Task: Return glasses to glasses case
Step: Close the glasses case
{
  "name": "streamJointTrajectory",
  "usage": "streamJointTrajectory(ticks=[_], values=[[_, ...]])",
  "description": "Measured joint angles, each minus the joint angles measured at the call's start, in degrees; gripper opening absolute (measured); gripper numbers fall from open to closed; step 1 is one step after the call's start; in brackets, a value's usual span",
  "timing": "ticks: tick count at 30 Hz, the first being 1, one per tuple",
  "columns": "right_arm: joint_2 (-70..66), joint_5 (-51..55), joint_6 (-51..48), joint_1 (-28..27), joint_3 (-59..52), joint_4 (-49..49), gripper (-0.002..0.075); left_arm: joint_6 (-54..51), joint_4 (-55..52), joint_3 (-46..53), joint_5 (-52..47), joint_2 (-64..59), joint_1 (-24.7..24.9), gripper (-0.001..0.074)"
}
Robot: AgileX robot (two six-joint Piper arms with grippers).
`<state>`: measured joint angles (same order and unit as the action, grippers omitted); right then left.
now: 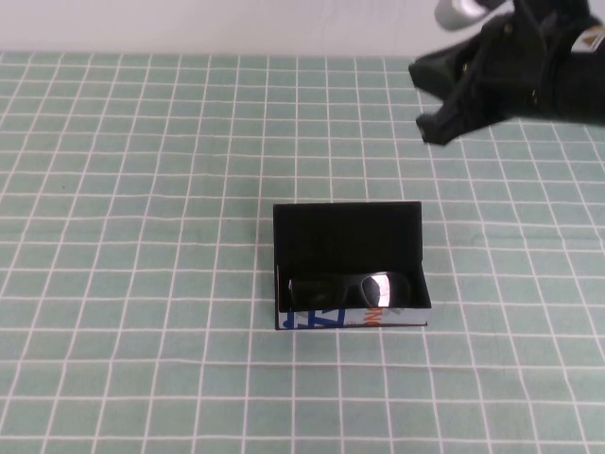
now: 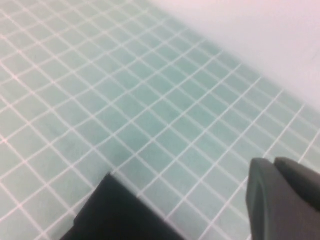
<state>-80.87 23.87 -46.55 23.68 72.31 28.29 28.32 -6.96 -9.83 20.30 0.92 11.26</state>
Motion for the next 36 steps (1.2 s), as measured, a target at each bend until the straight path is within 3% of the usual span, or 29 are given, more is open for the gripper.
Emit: streamJointTrajectory(ticks=[5, 10, 13, 18, 24, 36], values=[[0.0, 1.44, 0.13, -0.69, 3.07, -0.13, -0.0011, 2.52, -5.9, -14.1, -21.58, -3.06, 0.0, -0.0002], [-1.03, 4.89, 3.09, -4.44, 6.3, -0.61, -0.0011, -5.84, -4.34, -24.51, -40.0, -13.25, 0.0, -0.0002], [-2.43, 6.55, 4.42, -7.61, 7.34, -1.12, -0.0011, -18.66, 3.65, -27.68, -48.56, -19.87, 0.0, -0.0002], [-4.32, 9.29, 4.88, -10.18, 7.57, -1.38, -0.0011, -50.43, 26.03, -29.77, -59.11, -31.65, 0.0, -0.0002], [-6.91, 10.09, 4.88, -10.27, 7.79, 0.31, -0.0011, -62.68, 45.38, -29.77, -59.99, -42.6, 0.0, -0.0002], [-18.25, 14.22, -0.64, -10.27, 9.25, 7.91, -0.0011, -93.52, 73.97, -30.0, -61.45, -61.81, 0.0, -0.0002]])
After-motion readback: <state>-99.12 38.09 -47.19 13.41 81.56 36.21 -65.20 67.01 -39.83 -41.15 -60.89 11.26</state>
